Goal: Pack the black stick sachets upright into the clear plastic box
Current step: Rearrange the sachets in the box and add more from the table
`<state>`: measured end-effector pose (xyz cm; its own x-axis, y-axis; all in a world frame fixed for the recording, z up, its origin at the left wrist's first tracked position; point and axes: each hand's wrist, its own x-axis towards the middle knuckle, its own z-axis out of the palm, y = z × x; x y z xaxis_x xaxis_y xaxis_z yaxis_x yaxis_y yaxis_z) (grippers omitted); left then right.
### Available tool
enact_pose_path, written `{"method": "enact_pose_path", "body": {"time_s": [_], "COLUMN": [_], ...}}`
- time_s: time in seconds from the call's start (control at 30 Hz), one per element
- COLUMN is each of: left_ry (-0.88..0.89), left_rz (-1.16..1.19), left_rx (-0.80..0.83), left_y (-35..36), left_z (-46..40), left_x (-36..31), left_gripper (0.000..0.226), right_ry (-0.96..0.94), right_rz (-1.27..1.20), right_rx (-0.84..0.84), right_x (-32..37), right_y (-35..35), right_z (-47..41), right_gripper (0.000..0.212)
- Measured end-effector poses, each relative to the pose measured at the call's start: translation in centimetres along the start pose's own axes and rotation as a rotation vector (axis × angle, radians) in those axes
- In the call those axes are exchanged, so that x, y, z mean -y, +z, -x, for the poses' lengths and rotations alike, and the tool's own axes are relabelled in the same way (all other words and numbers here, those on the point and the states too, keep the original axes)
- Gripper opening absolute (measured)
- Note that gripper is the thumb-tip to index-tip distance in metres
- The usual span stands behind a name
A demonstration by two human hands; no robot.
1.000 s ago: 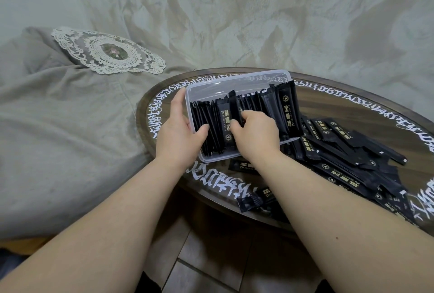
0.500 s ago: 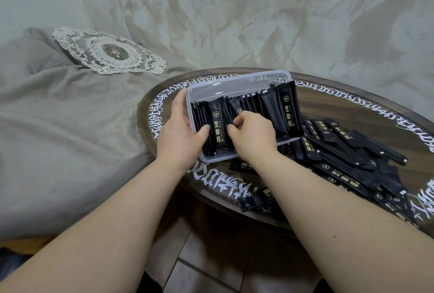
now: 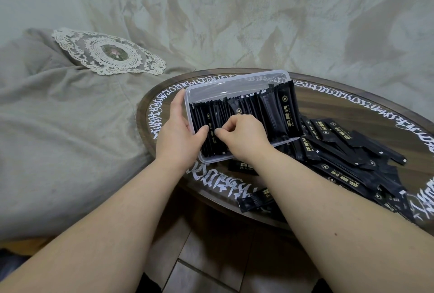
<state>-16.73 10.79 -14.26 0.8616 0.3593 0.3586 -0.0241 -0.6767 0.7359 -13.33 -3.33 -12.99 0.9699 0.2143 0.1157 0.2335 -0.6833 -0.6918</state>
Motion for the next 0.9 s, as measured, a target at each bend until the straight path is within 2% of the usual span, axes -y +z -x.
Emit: {"method": "enact_pose_path", "body": {"time_s": [0.1, 0.23, 0.33, 0.43, 0.67, 0.9], "left_ry": [-0.010, -0.013, -0.018, -0.013, -0.046, -0.055], "left_rz": [-0.004, 0.008, 0.008, 0.007, 0.019, -0.083], "left_rx": [-0.001, 0.001, 0.007, 0.002, -0.054, -0.049], "left_y": [0.0, 0.1, 0.0, -0.2, -0.2, 0.6], "left_z": [0.0, 0.0, 0.1, 0.1, 0.1, 0.2], "left_x": [-0.1, 0.0, -0.1, -0.3, -0.9, -1.5], "left_gripper": [0.086, 0.086, 0.086, 0.083, 0.073, 0.099], "right_ry": [-0.029, -0.043, -0.068, -0.113, -0.126, -0.179], "right_rz": [-0.029, -0.092, 0.013, 0.150, 0.266, 0.186], "right_rx": [-0.045, -0.041, 0.017, -0.035, -0.013, 0.077], "right_x": [-0.1, -0.2, -0.3, -0.4, -0.4, -1.2], "right_y": [0.2, 0.2, 0.2, 0.6, 1.2, 0.3], "right_z": [0.1, 0.2, 0.3, 0.4, 0.9, 1.3], "right_gripper": [0.016, 0.023, 0.026, 0.026, 0.029, 0.035]}}
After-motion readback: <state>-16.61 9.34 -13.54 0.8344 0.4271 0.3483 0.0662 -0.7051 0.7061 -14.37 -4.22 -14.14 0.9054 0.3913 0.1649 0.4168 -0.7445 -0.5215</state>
